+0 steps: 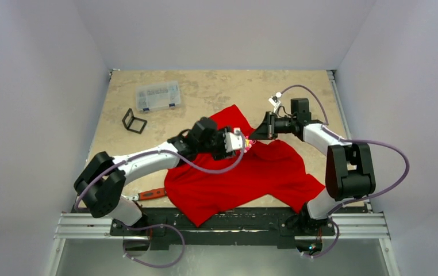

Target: Remove the brooch from the garment

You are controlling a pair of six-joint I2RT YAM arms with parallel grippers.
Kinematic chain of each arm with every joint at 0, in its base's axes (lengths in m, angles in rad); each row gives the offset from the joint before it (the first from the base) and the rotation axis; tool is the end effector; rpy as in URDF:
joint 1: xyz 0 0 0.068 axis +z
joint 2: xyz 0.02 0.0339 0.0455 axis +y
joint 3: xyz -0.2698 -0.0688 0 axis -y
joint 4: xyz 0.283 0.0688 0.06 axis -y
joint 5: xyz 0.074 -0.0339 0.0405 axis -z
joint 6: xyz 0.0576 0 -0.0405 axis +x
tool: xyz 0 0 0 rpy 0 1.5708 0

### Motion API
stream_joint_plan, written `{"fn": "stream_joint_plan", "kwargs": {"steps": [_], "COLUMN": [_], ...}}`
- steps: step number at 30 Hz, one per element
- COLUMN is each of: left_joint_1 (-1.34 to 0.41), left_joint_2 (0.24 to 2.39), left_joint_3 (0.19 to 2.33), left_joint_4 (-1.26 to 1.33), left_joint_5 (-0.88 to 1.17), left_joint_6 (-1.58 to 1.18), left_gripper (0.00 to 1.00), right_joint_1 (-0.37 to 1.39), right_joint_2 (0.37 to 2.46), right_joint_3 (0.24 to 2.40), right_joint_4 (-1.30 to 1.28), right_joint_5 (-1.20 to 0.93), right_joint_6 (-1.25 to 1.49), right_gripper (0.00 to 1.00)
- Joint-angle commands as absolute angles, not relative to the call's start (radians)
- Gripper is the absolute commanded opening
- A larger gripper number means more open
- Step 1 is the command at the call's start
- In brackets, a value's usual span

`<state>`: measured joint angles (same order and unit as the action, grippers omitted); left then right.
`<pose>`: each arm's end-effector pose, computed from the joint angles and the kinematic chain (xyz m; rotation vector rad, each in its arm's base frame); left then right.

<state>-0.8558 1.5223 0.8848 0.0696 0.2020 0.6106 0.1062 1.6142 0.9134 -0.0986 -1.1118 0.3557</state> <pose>0.2404 -0.2945 0.1926 1.5232 1.5132 -0.3593 0.3486 0.0891 0.1751 -0.2770 2.2530 1.5356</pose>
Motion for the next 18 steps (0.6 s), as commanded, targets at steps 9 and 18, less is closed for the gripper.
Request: {"fn": "stream_joint_plan", "kwargs": {"steps": [9, 18], "left_joint_1": [-0.621, -0.623], "left_joint_2": [1.562, 1.672], "left_joint_3": [1.041, 0.990], "left_joint_4": [-0.207, 0.148], "left_joint_5": [0.686, 0.728], "left_joint_6": [-0.234, -0.382], "left_gripper": [0.55, 0.55], "right_joint_1": [0.160, 0.240], "right_joint_2": [1.583, 1.414], "right_joint_3": [0.891, 0.866], "right_joint_4": [-0.403, -0.374], "right_joint_5": [-0.852, -0.764], "right_joint_6": [-0.036, -0.406], "right_gripper": [0.00, 0.00]}}
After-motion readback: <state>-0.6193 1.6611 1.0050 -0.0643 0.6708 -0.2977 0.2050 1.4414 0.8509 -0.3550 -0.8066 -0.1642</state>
